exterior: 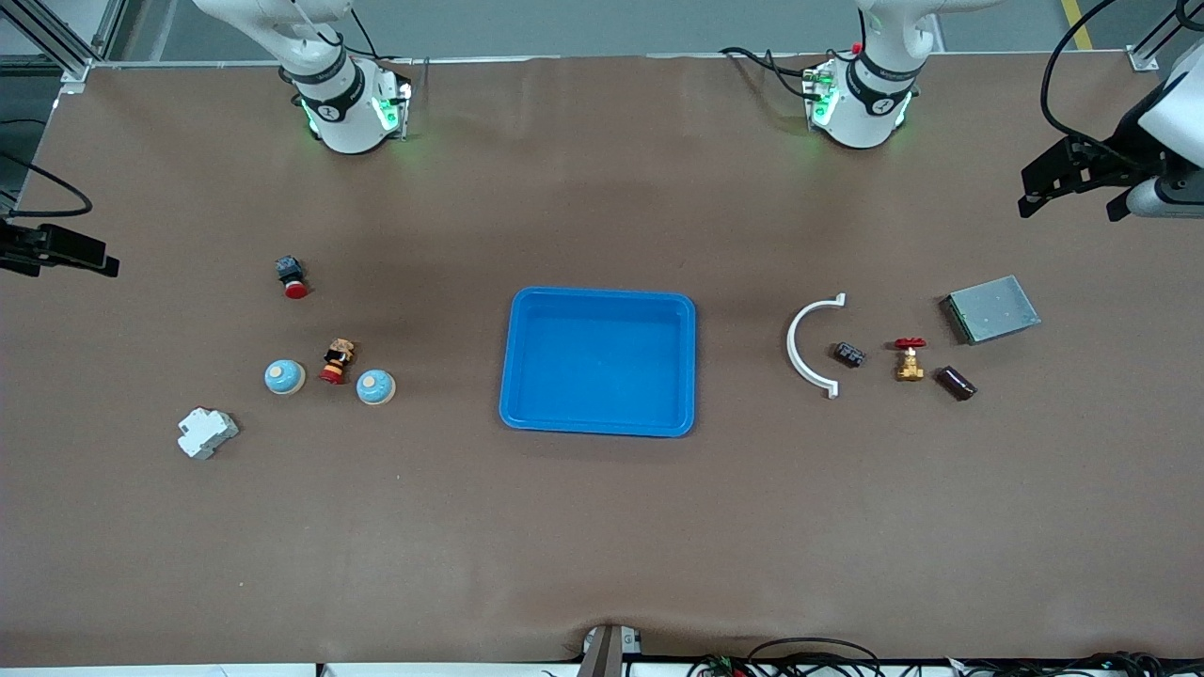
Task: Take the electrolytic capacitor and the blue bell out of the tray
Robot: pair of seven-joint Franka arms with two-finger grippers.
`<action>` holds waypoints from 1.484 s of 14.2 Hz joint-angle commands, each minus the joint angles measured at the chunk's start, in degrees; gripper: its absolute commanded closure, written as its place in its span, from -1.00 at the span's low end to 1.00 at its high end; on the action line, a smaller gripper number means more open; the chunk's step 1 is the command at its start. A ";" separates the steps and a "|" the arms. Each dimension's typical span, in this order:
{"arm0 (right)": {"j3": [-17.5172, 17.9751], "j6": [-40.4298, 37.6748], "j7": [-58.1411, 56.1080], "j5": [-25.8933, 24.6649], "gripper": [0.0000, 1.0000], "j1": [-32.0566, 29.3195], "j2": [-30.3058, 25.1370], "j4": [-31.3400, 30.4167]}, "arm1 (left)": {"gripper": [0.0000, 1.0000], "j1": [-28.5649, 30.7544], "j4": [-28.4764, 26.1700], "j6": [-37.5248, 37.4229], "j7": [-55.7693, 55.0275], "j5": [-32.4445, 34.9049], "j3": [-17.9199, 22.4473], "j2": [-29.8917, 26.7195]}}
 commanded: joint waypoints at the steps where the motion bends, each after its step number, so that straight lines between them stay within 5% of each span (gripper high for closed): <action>1: 0.63 2.62 3.15 -0.44 -1.00 -0.55 -4.29 -7.06 | -1.00 0.32 0.50 -0.17 -0.47 -0.56 0.03 -1.19; 5: 0.98 8.96 5.37 -0.35 -1.00 -0.11 -12.99 -18.23 | -1.00 0.23 1.11 -0.17 -0.39 -0.48 -0.14 -0.66; 21: 1.07 6.15 8.36 -0.26 -1.00 0.59 -15.02 -17.63 | -1.00 0.40 5.07 -0.17 -0.47 -0.57 0.21 1.63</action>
